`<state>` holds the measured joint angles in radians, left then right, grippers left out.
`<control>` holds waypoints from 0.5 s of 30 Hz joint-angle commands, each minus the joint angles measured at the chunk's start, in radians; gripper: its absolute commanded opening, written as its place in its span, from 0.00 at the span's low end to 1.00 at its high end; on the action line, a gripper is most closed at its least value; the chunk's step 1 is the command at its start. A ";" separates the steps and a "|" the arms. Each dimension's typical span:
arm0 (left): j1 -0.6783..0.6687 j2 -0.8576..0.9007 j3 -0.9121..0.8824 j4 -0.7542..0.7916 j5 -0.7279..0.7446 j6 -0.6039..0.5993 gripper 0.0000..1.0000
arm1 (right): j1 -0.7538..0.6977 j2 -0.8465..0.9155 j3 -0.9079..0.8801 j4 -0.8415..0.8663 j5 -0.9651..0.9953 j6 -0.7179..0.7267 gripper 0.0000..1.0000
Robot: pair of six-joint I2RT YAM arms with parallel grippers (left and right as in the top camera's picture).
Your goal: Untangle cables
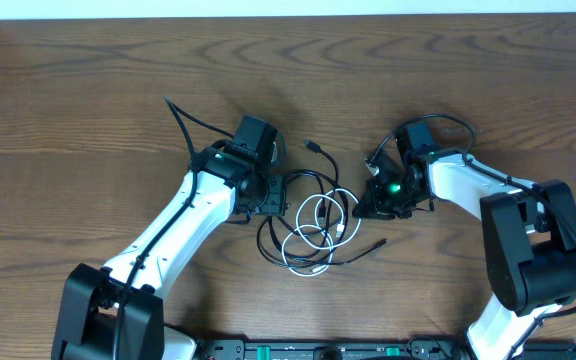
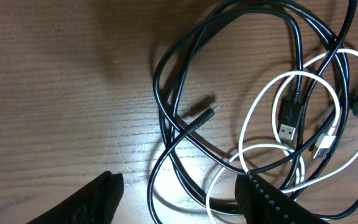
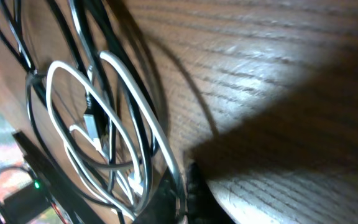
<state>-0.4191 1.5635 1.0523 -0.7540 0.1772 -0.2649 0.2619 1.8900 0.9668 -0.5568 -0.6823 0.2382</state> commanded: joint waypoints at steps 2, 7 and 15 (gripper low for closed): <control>0.002 0.008 -0.009 -0.004 -0.009 0.005 0.63 | -0.006 0.008 -0.010 0.020 -0.045 0.010 0.01; 0.002 0.008 -0.009 -0.004 -0.009 0.005 0.63 | -0.014 -0.011 0.002 0.035 -0.249 -0.126 0.01; 0.002 0.008 -0.009 -0.003 -0.009 0.005 0.64 | -0.016 -0.249 0.034 -0.011 -0.290 -0.203 0.01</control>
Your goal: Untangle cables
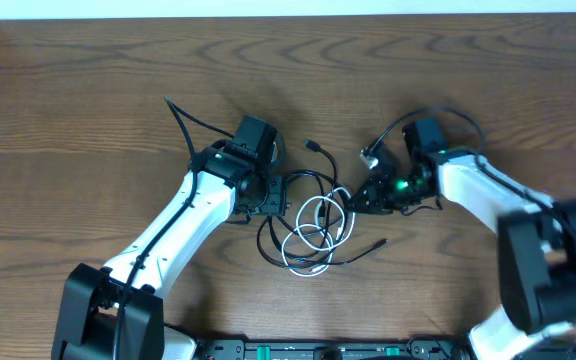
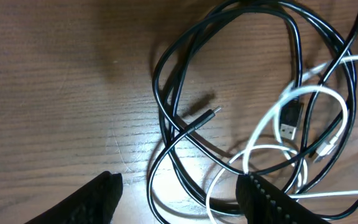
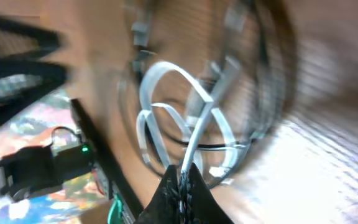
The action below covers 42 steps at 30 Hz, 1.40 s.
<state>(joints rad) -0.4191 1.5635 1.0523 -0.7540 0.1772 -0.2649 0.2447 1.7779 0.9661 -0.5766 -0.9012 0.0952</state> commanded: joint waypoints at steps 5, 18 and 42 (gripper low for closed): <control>0.002 0.008 -0.009 0.001 -0.009 0.005 0.67 | 0.007 -0.322 0.034 0.044 -0.071 -0.059 0.01; 0.002 0.008 -0.009 0.000 -0.009 0.002 0.68 | 0.005 -0.609 0.034 0.433 -0.051 0.177 0.01; 0.029 0.008 -0.009 -0.069 -0.253 -0.100 0.70 | 0.051 -0.344 0.034 0.083 0.203 0.248 0.25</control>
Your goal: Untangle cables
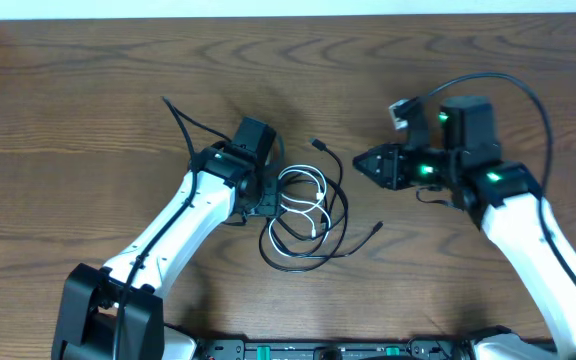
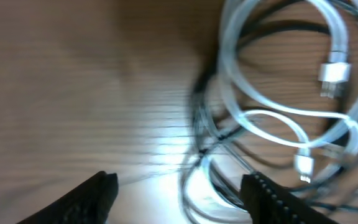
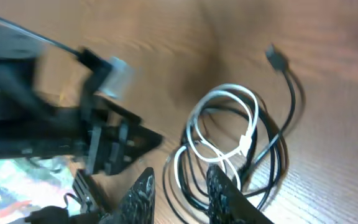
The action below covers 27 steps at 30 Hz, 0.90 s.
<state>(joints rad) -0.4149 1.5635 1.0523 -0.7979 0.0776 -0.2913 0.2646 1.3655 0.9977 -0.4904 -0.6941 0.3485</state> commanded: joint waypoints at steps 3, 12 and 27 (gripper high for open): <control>0.061 0.008 -0.009 -0.040 -0.168 -0.089 0.70 | 0.064 0.157 0.002 0.005 -0.005 -0.005 0.31; 0.117 0.008 -0.009 -0.058 -0.168 -0.089 0.72 | 0.119 0.403 0.002 0.063 -0.006 0.061 0.33; 0.117 0.008 -0.009 -0.061 -0.138 -0.089 0.72 | 0.195 0.594 0.002 0.281 -0.014 0.193 0.35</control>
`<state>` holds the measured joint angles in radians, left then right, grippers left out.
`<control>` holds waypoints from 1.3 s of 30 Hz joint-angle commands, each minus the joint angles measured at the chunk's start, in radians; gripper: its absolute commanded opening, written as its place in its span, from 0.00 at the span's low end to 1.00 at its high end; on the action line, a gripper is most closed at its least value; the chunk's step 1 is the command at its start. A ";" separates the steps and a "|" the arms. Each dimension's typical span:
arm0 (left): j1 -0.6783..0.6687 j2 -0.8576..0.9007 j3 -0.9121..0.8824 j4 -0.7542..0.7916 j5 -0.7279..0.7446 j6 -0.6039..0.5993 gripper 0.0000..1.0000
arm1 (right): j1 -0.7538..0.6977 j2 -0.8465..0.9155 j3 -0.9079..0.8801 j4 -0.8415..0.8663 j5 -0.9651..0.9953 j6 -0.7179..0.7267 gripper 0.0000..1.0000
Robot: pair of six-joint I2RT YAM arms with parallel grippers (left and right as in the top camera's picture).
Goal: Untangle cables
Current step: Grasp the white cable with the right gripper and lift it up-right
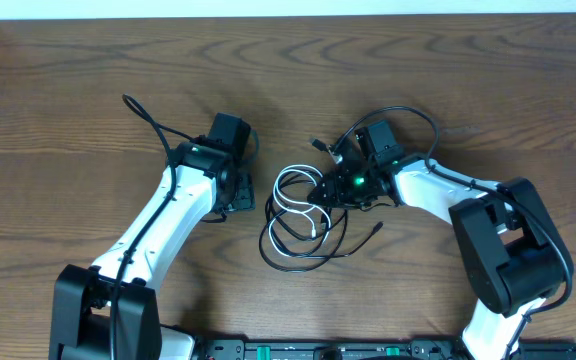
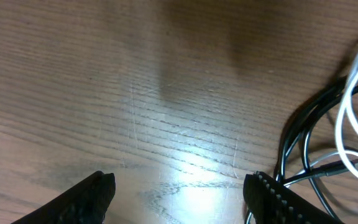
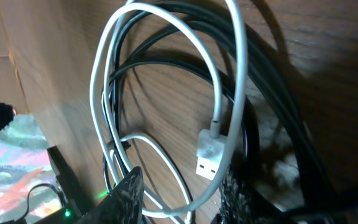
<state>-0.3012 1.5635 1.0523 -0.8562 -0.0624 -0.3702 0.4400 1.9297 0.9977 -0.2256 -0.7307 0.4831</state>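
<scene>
A tangle of cables lies mid-table: a white cable [image 1: 294, 196] in loops over a coiled black cable [image 1: 306, 256]. My left gripper [image 1: 236, 194] stands open just left of the pile, over bare wood [image 2: 182, 199]; only the black cable [image 2: 303, 130] and a white loop show at its right. My right gripper [image 1: 331, 188] sits low at the pile's right edge, open [image 3: 182, 193], a strand of the white cable [image 3: 166, 134] running between its fingers. The white USB plug [image 3: 209, 153] lies just ahead of them.
One black plug end [image 1: 314, 144] sticks out above the pile, another [image 1: 379, 228] to its lower right. The wooden table [image 1: 88, 90] spreads around on every side. Each arm's own black lead arcs over its wrist.
My right gripper was raised, up and right of the pile; now it is down at the pile's right edge, around a white strand. My left gripper has shifted left, off the cables.
First my right gripper was low at the pile's right side and the left stood open at its left. Then the right was shut on the white cable. Later the right was raised and open, white loops lying further left. Now it is back at the pile.
</scene>
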 commanded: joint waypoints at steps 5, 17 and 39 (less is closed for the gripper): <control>0.003 0.008 -0.009 -0.003 0.002 -0.010 0.72 | 0.054 0.063 0.002 0.075 0.030 0.115 0.19; 0.003 0.008 -0.009 -0.003 0.002 -0.010 0.72 | 0.046 0.055 0.003 0.311 -0.304 0.156 0.01; 0.003 0.008 -0.009 -0.002 0.002 -0.010 0.72 | -0.161 -0.663 0.007 0.355 0.159 0.137 0.01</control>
<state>-0.3012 1.5635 1.0523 -0.8558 -0.0582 -0.3702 0.2996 1.3586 0.9981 0.1204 -0.7238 0.6365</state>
